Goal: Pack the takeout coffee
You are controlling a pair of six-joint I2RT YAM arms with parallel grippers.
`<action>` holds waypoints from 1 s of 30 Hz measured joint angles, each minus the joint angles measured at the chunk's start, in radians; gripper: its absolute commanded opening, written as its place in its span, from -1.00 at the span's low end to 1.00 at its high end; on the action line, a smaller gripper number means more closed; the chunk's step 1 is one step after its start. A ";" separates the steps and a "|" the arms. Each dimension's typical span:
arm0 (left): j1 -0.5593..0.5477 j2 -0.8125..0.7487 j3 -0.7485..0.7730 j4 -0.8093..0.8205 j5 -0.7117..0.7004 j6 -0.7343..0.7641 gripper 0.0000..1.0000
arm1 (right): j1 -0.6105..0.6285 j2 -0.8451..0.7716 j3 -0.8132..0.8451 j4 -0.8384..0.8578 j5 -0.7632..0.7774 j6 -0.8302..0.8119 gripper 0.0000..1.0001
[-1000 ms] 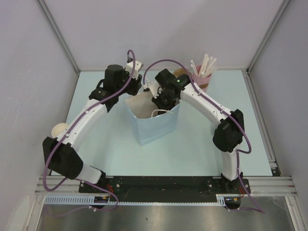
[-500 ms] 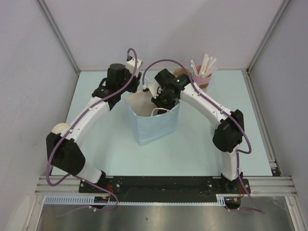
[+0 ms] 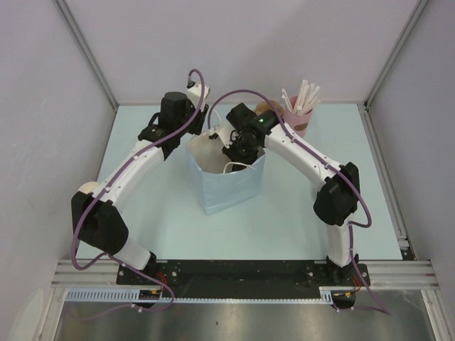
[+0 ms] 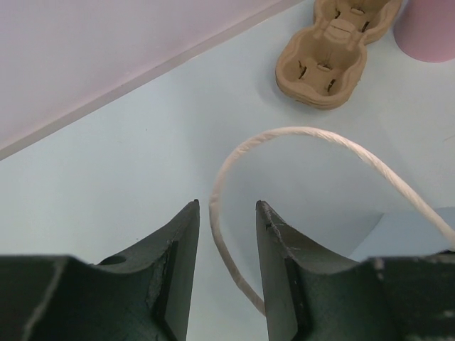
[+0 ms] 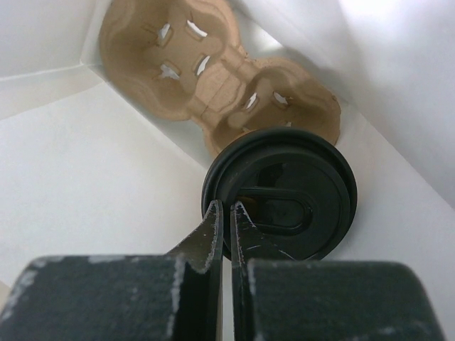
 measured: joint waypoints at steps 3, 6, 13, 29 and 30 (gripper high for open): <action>0.000 0.000 0.001 -0.006 -0.005 -0.007 -0.15 | 0.000 0.000 -0.002 -0.008 0.002 -0.002 -1.00; 0.000 -0.001 0.001 -0.006 -0.010 -0.007 -0.15 | -0.003 0.005 -0.004 -0.011 0.003 -0.001 -1.00; 0.000 -0.015 0.001 -0.024 -0.021 -0.006 -0.15 | -0.020 0.026 -0.016 -0.016 0.007 -0.005 -1.00; 0.000 -0.033 -0.016 -0.036 -0.027 -0.006 -0.16 | -0.019 0.051 -0.034 -0.003 -0.025 -0.006 -1.00; 0.000 -0.035 -0.016 -0.036 -0.027 -0.006 -0.16 | -0.019 0.051 -0.037 0.002 -0.027 -0.006 -1.00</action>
